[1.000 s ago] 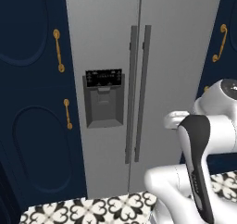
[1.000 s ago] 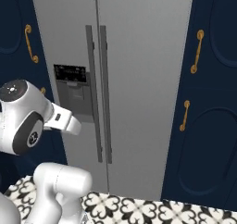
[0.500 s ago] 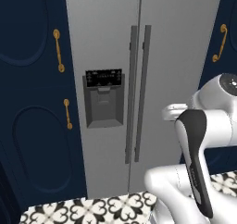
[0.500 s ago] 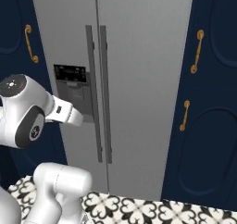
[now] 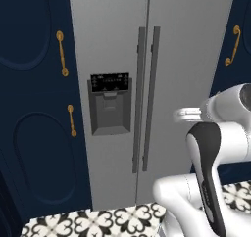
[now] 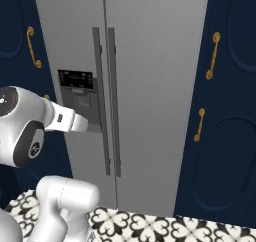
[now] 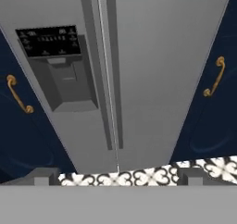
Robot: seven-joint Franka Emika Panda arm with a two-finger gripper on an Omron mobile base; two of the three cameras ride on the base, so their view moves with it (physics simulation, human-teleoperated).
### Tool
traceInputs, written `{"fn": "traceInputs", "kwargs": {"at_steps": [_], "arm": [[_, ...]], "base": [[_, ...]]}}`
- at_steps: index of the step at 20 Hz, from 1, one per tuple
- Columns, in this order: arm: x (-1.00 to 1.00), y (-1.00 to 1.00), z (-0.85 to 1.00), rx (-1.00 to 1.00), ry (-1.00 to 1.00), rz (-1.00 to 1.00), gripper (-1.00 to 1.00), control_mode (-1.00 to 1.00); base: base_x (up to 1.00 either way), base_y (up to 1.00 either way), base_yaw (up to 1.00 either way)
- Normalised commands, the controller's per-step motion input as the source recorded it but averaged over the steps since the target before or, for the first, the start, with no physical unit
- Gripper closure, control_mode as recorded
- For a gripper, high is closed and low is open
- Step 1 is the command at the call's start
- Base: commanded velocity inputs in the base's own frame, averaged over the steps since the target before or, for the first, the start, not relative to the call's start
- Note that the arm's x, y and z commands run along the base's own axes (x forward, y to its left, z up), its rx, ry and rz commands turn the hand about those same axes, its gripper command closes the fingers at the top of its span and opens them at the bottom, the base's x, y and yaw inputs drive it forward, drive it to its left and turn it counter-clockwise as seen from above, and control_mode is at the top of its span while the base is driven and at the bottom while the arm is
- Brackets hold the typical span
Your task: Grab a lemon wedge from the fridge and one ice cube from the ice bowl, and put them in the glass of lemonade.
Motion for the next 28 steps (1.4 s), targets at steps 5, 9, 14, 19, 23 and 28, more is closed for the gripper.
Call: {"fn": "traceInputs", "kwargs": {"at_steps": [5,9,14,19,23,28], "arm": [[0.13,-0.01,0.55,0.0,-0.08,0.0,-1.0,-1.0],[0.3,-0.06,0.57,0.0,0.02,0.01,-1.0,-1.0],[0.46,-0.23,0.3,0.0,0.01,0.0,-1.0,-1.0],[0.83,-0.04,-0.02,0.0,0.04,0.01,-1.0,-1.0],[0.9,0.0,-0.19,0.0,-0.02,0.03,-1.0,-1.0],[0.75,-0.03,-0.25,0.0,-0.15,0.0,-1.0,-1.0]], "base": [[0.0,0.0,0.0],[0.0,0.0,0.0],[0.0,0.0,0.0],[0.0,0.0,0.0],[0.0,0.0,0.0],[0.0,0.0,0.0]]}}
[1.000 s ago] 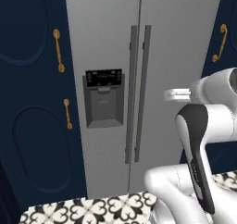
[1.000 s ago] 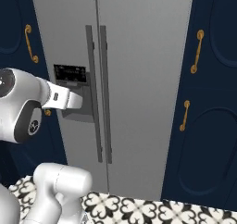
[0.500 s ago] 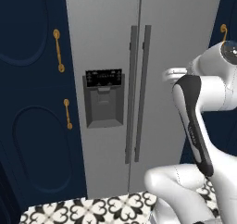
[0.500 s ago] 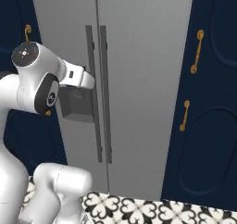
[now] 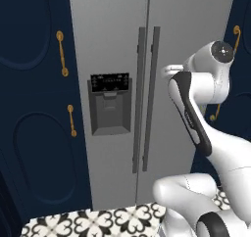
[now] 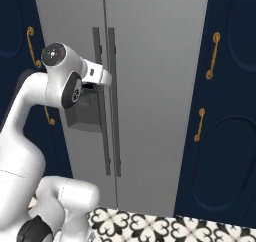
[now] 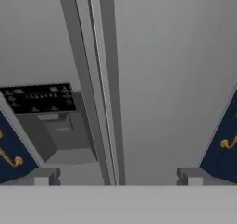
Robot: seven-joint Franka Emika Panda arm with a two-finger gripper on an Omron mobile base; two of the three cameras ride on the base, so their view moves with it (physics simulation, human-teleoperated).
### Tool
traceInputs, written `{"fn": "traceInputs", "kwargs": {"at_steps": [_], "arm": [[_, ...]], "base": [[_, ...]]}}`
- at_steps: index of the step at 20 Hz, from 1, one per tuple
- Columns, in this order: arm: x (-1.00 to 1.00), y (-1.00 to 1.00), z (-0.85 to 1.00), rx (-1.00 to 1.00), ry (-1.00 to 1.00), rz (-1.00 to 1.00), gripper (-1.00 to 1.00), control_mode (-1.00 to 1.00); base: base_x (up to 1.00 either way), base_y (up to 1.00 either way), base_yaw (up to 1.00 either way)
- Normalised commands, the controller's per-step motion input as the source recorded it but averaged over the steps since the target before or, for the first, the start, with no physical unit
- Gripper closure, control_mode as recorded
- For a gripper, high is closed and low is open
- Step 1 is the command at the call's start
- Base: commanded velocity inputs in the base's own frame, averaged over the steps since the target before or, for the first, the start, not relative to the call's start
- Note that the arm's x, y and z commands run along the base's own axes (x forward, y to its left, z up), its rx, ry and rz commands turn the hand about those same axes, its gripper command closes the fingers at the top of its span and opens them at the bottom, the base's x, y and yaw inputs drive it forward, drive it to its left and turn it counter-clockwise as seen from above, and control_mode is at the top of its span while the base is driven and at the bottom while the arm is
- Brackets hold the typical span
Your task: Grab a lemon wedge from the fridge and one ice cube from the ice bowl, and put them in the glass of lemonade.
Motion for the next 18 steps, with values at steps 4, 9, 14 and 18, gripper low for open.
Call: {"fn": "traceInputs", "kwargs": {"at_steps": [4,9,14,18], "arm": [[0.79,-0.03,-0.25,0.0,-0.06,0.0,-1.0,-1.0],[0.93,-0.04,-0.11,0.0,0.03,0.0,-1.0,-1.0],[0.95,-0.05,-0.13,0.0,0.05,0.0,-1.0,-1.0],[0.9,-0.03,-0.18,0.0,0.0,0.0,-1.0,-1.0]], "base": [[0.0,0.0,0.0],[0.0,0.0,0.0],[0.0,0.0,0.0],[0.0,0.0,0.0]]}}
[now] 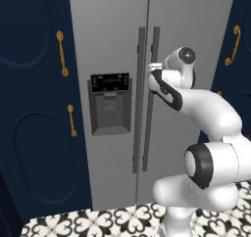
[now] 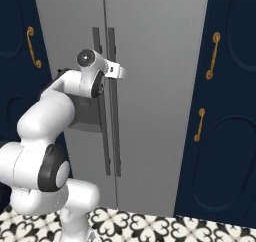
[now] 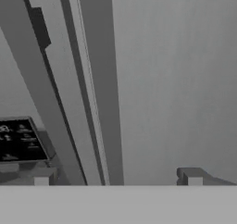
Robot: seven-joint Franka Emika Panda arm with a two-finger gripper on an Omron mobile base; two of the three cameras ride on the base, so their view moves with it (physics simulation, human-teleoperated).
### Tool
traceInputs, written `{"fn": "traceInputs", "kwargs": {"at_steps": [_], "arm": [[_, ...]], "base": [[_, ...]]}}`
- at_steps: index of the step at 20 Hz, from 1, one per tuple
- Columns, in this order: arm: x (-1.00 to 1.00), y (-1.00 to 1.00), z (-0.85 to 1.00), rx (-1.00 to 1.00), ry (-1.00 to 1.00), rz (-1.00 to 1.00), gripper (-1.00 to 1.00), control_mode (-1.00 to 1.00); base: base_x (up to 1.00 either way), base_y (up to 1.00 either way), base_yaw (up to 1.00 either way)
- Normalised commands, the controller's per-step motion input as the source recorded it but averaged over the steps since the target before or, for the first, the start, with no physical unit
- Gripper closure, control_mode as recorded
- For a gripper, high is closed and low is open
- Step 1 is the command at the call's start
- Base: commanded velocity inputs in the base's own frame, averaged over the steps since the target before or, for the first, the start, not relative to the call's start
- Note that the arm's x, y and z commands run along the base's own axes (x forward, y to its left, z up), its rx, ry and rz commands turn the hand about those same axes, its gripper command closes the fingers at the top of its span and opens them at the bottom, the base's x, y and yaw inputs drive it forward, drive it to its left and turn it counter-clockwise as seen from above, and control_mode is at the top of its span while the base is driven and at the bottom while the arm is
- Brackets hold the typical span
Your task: Grab a lemon wedge from the fridge and one ice cube from the ice bowl, and put them in the glass of lemonade.
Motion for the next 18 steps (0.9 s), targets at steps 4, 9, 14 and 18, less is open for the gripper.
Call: {"fn": "traceInputs", "kwargs": {"at_steps": [4,9,14,18], "arm": [[0.74,-0.06,-0.18,0.0,0.0,0.0,-1.0,-1.0],[0.73,-0.03,-0.25,0.0,0.0,0.0,-1.0,-1.0],[0.73,0.0,-0.29,0.0,0.0,0.0,-1.0,-1.0],[0.71,-0.03,-0.31,0.0,0.0,0.0,-1.0,-1.0]], "base": [[0.0,0.0,0.0],[0.0,0.0,0.0],[0.0,0.0,0.0],[0.0,0.0,0.0]]}}
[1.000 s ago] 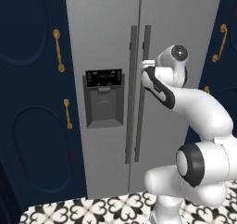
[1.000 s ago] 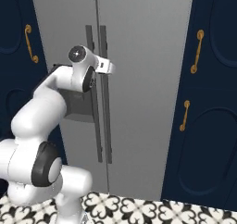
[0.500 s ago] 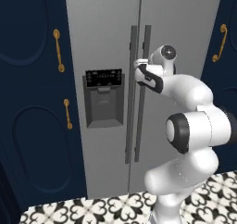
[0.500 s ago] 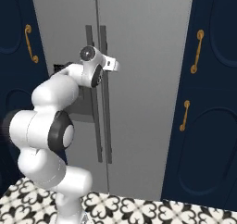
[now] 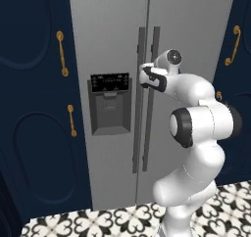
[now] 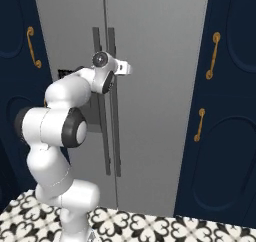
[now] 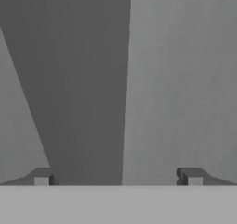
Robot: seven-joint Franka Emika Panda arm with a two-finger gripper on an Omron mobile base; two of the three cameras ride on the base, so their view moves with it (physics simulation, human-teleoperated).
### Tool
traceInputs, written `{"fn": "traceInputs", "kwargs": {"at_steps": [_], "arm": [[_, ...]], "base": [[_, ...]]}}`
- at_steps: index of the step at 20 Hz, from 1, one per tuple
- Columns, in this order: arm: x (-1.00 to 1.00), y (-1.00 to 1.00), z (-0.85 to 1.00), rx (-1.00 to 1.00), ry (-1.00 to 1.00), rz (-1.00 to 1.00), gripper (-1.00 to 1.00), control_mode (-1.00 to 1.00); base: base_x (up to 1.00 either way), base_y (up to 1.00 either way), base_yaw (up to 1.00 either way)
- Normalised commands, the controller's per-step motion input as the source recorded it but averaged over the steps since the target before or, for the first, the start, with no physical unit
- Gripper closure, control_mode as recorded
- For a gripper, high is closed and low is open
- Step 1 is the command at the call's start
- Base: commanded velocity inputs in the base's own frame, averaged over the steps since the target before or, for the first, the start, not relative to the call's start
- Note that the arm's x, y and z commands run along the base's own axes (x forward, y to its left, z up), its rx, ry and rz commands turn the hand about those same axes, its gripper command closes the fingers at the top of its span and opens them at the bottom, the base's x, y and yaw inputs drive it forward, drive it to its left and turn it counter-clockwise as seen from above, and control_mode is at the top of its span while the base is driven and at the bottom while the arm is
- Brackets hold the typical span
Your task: Grab a lemon wedge from the fridge and one ice cube from the ice bowl, and put them in the glass of lemonade.
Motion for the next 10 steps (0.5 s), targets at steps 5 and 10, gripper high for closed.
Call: {"fn": "traceInputs", "kwargs": {"at_steps": [5,10], "arm": [[0.44,-0.06,-0.52,0.0,-0.1,0.0,-1.0,-1.0],[0.3,-0.01,-0.65,0.0,-0.17,0.0,-1.0,-1.0]], "base": [[0.0,0.0,0.0],[0.0,0.0,0.0]]}}
